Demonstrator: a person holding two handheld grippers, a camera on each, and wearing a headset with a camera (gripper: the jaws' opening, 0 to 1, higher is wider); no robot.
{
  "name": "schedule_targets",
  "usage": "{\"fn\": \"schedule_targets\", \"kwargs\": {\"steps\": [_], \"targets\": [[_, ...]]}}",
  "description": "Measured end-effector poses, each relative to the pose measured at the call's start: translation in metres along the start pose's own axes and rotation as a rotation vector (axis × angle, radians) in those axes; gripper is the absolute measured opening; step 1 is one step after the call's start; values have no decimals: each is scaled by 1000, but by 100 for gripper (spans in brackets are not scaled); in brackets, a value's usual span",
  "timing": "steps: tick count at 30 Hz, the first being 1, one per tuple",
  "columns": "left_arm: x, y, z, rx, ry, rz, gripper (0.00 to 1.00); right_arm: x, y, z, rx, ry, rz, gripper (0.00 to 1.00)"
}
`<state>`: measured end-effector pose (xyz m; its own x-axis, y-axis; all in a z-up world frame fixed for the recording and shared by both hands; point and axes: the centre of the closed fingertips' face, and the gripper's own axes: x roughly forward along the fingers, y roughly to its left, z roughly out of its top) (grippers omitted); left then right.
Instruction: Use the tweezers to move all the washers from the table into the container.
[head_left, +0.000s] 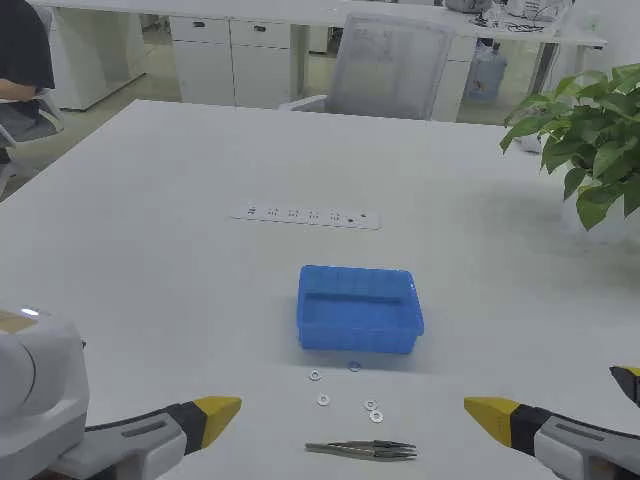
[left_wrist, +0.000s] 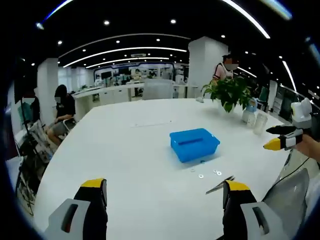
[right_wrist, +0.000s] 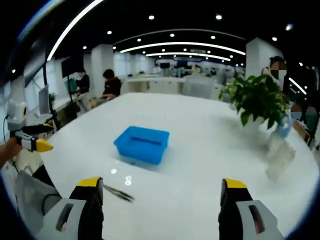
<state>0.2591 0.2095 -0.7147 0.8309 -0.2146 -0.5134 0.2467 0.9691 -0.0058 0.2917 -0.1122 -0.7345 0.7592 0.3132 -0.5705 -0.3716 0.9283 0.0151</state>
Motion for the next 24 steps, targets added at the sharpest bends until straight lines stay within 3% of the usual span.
{"fn": "schedule_targets", "kwargs": {"steps": [24], "targets": [[-2,-8,-1,8,6,-13,99,-4,9,5,4,-28,22,97]]}}
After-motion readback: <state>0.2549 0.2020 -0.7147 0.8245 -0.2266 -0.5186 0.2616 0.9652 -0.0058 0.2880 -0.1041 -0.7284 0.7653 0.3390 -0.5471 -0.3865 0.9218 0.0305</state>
